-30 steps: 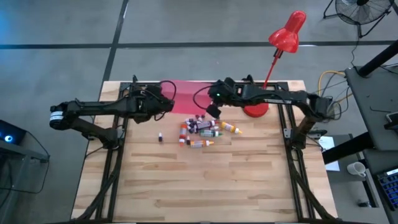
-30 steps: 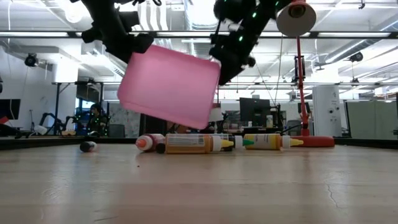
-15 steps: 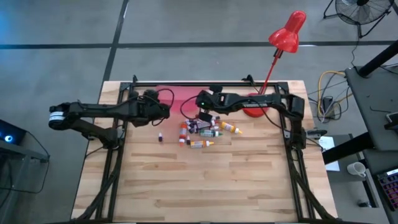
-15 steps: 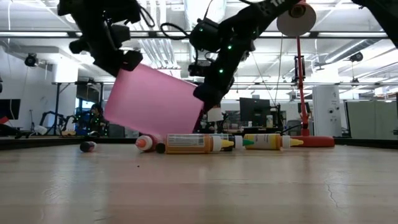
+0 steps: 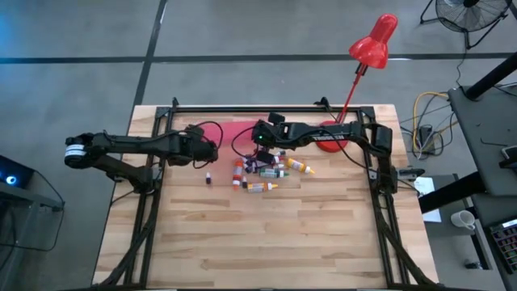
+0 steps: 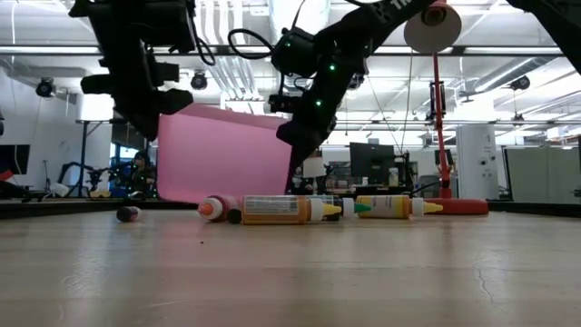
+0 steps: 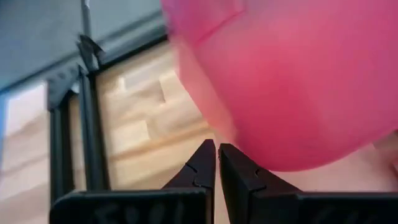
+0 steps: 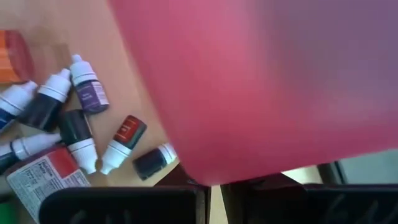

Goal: Pick & Place food coloring
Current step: Prepare the red bin

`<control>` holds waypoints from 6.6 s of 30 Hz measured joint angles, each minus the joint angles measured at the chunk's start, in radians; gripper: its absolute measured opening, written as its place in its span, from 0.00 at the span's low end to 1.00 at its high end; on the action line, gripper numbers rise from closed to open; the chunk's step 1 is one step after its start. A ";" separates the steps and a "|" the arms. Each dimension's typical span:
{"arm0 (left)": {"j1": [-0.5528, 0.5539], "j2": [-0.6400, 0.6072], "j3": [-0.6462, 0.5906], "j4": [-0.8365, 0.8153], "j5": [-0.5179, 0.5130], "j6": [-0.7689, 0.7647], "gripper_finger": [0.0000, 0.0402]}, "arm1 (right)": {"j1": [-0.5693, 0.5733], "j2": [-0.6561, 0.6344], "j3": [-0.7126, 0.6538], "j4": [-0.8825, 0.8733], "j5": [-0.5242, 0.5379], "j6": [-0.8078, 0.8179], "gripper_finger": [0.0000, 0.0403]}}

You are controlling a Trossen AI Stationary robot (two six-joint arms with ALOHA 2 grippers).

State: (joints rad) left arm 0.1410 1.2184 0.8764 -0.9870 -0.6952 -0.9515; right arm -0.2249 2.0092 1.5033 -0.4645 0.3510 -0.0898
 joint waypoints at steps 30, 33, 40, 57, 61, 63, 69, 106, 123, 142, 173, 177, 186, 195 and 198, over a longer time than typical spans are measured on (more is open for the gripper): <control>-0.044 -0.027 0.003 -0.071 -0.047 -0.104 0.00 | -0.072 0.005 -0.003 -0.108 -0.358 0.222 0.04; -0.022 -0.028 0.006 -0.033 -0.161 -0.064 0.00 | -0.092 0.019 -0.004 -0.099 -0.408 0.296 0.04; 0.074 -0.024 -0.046 0.111 -0.043 0.113 0.00 | -0.096 0.021 -0.002 -0.045 -0.413 0.288 0.04; 0.106 -0.028 -0.207 0.175 0.180 -0.009 0.00 | -0.105 0.037 -0.003 0.089 -0.354 0.322 0.04; 0.085 -0.029 -0.199 0.146 0.195 -0.042 0.00 | -0.111 0.057 0.007 0.156 -0.355 0.318 0.04; 0.077 -0.028 -0.183 0.124 0.210 -0.058 0.00 | -0.116 0.071 0.027 0.161 -0.356 0.317 0.04; 0.046 -0.032 -0.126 0.121 0.265 -0.072 0.00 | -0.128 0.100 0.088 0.188 -0.405 0.318 0.04; 0.270 0.093 -0.098 0.378 0.295 0.369 0.00 | -0.046 -0.203 0.099 -0.333 -0.364 0.180 0.04; 0.357 0.499 0.083 0.612 0.526 0.641 0.00 | 0.112 -0.690 -0.380 -0.340 -0.072 0.656 0.04; 0.377 0.632 0.516 0.537 0.455 0.821 0.00 | 0.196 -0.764 -0.498 -0.310 0.051 0.830 0.04; 0.654 0.240 0.253 0.170 0.208 0.571 0.00 | 0.187 -0.762 -0.570 -0.175 0.078 0.794 0.04; 0.698 0.171 0.147 0.176 0.211 0.575 0.00 | 0.181 -0.762 -0.570 -0.170 0.078 0.793 0.04; 0.717 0.133 -0.038 0.178 0.247 0.525 0.00 | 0.160 -0.762 -0.571 -0.146 0.078 0.793 0.04; 0.704 0.133 -0.153 0.182 0.384 0.459 0.00 | 0.161 -0.762 -0.570 -0.146 0.071 0.793 0.04; 0.684 0.133 -0.185 0.200 0.400 0.443 0.00 | 0.161 -0.762 -0.570 -0.146 0.071 0.793 0.04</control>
State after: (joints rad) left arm 0.8250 1.3514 0.6911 -0.7871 -0.2955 -0.5089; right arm -0.0643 1.2472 0.9329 -0.6109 0.4221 0.7033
